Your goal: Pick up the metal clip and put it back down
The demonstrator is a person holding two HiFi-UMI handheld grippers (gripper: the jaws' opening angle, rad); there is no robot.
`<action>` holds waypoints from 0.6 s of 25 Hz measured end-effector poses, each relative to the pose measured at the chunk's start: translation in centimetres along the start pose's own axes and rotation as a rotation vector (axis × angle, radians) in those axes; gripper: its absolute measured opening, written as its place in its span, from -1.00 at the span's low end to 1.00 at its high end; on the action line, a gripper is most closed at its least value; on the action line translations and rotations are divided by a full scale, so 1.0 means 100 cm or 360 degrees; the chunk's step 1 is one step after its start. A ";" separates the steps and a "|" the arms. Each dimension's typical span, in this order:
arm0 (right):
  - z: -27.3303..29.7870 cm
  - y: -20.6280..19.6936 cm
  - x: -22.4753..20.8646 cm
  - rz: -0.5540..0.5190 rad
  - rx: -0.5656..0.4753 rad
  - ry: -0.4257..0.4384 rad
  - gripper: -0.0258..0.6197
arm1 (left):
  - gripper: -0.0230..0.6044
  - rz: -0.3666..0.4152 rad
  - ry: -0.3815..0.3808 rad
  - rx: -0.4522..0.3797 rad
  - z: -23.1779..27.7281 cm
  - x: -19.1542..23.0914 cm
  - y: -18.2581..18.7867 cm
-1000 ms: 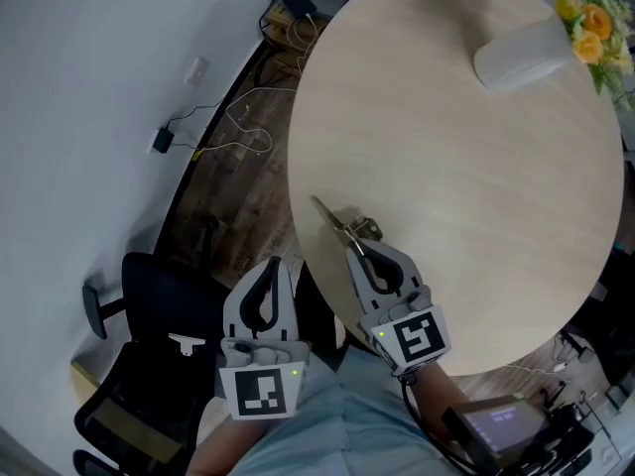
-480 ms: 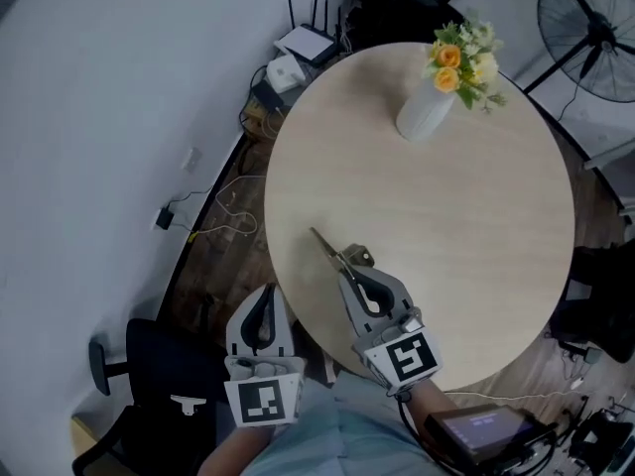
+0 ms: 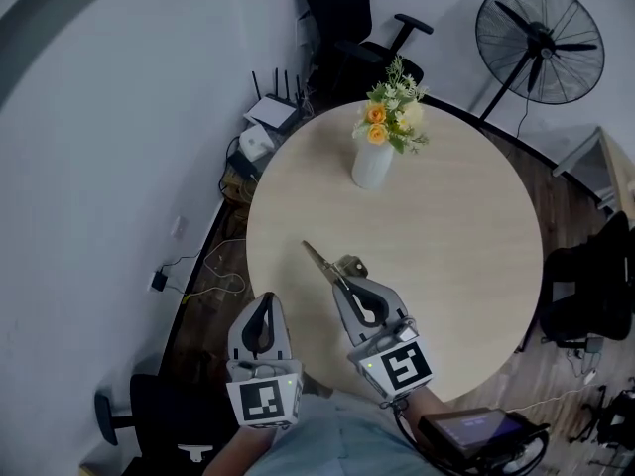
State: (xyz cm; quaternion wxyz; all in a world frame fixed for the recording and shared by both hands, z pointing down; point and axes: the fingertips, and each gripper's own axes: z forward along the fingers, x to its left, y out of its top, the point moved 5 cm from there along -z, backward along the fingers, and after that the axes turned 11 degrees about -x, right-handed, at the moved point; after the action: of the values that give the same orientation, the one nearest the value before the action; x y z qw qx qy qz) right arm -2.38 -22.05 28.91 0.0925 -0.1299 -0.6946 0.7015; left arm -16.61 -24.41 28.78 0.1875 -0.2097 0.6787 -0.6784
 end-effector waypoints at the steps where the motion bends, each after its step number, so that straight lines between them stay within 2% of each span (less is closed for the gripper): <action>1: 0.000 0.003 -0.001 -0.0014 0.0006 -0.0025 -0.76 | -0.86 -0.0002 -0.0013 -0.0012 0.002 0.001 0.002; 8: 0.008 0.022 -0.017 -0.0076 -0.0077 -0.0091 -0.76 | -0.86 -0.0042 -0.0150 -0.0054 0.034 -0.005 0.011; 13: 0.013 0.019 -0.035 -0.0075 -0.0025 -0.0234 -0.76 | -0.86 -0.0097 -0.0261 0.0011 0.058 -0.007 -0.003; 15: 0.009 0.017 -0.046 -0.0079 -0.0073 -0.0287 -0.76 | -0.86 -0.0095 -0.0307 0.0036 0.066 -0.013 -0.007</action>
State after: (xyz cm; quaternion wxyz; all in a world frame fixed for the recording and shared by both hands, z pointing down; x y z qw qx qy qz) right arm 1.76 -24.40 27.47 0.0441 -0.0510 -0.7189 0.6918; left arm -11.93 -29.24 29.37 0.2340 -0.2922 0.6433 -0.6679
